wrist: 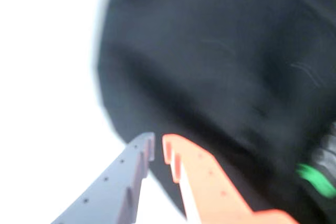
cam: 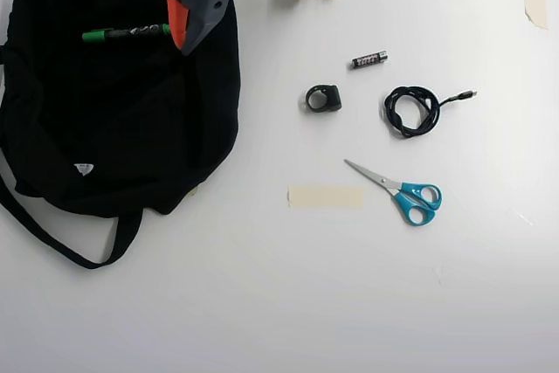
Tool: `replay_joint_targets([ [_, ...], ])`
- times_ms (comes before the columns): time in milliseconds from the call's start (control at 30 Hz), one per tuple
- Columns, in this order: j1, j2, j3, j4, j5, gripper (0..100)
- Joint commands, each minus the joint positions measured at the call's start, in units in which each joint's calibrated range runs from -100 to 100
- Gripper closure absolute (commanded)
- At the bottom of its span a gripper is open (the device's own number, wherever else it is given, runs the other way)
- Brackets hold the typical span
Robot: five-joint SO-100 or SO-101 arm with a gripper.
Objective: Put the green marker into the black bag
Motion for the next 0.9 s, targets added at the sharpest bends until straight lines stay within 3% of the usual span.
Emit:
replay_joint_targets([
  [0, -8.05, -8.99, -0.48, 0.49, -0.27, 98],
  [400, -25.77, -27.00, 17.76, -0.11, -0.27, 98],
  [867, -29.96, -49.99, 41.21, -0.54, -0.27, 98],
])
